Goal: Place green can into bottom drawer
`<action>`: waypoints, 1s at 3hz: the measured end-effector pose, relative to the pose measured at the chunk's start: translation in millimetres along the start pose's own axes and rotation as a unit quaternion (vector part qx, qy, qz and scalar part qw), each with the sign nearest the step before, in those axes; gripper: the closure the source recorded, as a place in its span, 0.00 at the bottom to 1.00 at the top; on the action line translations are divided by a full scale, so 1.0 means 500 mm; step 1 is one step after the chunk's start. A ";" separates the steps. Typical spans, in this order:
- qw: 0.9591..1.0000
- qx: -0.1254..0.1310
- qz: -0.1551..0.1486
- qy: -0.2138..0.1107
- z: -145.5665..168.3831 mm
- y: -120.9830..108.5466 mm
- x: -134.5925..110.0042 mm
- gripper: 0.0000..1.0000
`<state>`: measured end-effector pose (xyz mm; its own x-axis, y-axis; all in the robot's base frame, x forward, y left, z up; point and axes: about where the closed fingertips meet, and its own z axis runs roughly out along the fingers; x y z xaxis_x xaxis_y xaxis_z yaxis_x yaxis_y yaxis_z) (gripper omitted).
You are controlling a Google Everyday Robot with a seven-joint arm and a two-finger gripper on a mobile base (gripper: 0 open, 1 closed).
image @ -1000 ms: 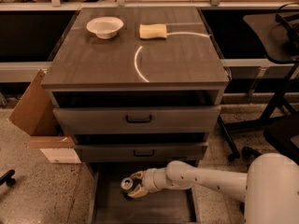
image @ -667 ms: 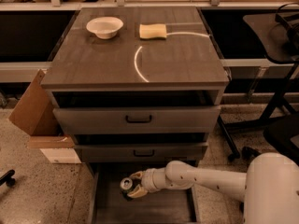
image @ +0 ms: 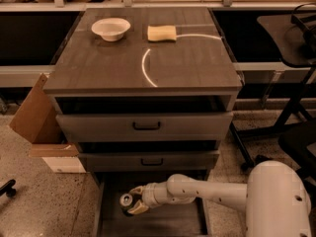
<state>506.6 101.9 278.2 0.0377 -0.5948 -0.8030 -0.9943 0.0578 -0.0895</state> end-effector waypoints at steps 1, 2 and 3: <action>1.000 0.003 -0.014 -0.003 0.050 0.012 0.006 1.00; 1.000 -0.002 -0.017 -0.006 0.103 0.022 0.020 1.00; 1.000 -0.010 -0.013 -0.006 0.147 0.028 0.035 0.82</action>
Offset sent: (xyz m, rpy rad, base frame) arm -0.0049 0.0547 -0.0655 0.0106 -0.0283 0.0346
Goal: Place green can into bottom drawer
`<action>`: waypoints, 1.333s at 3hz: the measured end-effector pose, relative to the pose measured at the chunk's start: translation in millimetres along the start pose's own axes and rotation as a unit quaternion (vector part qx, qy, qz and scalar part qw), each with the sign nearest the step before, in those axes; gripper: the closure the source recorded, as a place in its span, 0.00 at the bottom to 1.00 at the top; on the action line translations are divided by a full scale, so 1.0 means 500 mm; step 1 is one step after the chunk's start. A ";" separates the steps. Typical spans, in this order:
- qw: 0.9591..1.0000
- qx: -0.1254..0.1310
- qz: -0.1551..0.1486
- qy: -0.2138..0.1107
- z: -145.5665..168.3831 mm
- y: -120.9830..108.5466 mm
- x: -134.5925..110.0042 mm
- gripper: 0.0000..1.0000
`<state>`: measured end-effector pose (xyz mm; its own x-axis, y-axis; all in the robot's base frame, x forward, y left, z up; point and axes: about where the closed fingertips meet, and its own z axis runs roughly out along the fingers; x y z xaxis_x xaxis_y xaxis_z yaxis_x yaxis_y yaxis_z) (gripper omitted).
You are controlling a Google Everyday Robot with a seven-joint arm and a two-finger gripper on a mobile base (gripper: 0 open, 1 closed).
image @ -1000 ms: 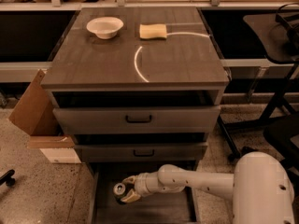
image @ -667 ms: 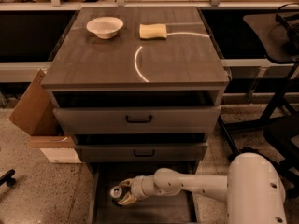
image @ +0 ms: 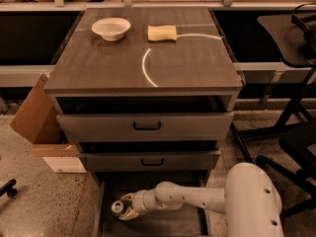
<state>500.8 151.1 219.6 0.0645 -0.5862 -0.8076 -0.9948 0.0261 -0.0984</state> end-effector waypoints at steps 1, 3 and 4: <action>1.000 -0.004 0.004 0.006 0.029 0.004 0.019 0.59; 1.000 -0.004 0.013 0.016 0.061 0.006 0.058 0.13; 1.000 0.001 0.027 0.013 0.053 0.006 0.080 0.00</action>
Offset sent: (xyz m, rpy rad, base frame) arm 0.0053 0.0076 -0.0435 -0.0394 0.0224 -0.0126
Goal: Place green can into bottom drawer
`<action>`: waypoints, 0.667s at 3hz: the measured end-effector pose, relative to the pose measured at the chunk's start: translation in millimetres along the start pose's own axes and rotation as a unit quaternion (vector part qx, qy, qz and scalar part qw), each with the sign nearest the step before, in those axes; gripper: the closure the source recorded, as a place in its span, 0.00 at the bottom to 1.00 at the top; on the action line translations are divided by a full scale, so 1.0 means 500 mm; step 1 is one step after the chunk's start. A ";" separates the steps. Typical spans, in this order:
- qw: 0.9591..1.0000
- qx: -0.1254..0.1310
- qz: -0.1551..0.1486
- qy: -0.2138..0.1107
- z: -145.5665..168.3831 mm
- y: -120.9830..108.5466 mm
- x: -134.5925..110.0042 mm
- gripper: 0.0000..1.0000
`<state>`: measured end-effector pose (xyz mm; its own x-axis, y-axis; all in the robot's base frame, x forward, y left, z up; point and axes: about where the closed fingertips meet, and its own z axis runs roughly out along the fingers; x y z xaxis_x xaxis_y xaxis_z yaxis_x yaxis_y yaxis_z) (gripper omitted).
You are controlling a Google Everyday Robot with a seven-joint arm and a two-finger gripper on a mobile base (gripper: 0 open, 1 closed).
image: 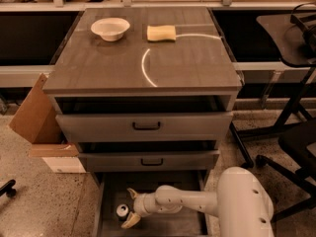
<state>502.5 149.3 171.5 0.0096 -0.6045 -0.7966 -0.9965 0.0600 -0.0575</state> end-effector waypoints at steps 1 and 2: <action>1.000 0.004 0.010 -0.011 -0.047 -0.012 0.013 0.00; 1.000 -0.009 0.010 -0.026 -0.151 -0.030 0.007 0.00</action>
Offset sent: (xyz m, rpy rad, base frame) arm 0.0162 -0.1190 0.0942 0.0930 0.0411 0.0499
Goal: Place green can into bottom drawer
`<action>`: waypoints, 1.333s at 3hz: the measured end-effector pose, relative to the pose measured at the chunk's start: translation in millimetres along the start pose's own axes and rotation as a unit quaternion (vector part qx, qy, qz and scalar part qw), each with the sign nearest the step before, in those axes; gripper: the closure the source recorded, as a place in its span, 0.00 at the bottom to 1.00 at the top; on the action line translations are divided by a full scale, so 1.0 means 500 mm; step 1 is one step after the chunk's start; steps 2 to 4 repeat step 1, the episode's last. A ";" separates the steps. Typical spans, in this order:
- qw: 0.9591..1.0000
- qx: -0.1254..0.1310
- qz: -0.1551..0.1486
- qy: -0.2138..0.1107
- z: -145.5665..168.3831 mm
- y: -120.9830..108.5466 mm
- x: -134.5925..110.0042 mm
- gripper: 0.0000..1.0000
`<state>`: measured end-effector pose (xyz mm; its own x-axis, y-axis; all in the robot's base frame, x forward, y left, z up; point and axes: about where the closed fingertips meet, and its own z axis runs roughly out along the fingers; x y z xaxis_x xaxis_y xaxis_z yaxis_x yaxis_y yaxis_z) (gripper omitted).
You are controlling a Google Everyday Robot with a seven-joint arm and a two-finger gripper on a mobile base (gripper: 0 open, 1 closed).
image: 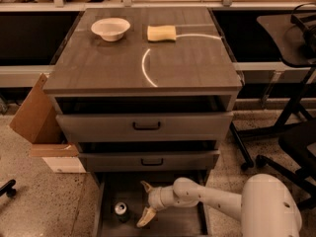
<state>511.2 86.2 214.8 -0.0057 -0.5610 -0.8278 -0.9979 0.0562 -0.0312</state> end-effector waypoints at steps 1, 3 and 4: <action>1.000 -0.014 0.004 -0.004 -0.105 -0.007 -0.016 0.00; 1.000 -0.014 0.004 -0.004 -0.105 -0.007 -0.016 0.00; 1.000 -0.014 0.004 -0.004 -0.105 -0.007 -0.016 0.00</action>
Offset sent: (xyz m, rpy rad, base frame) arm 0.0000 0.0000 0.0000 0.0000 0.0000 0.0000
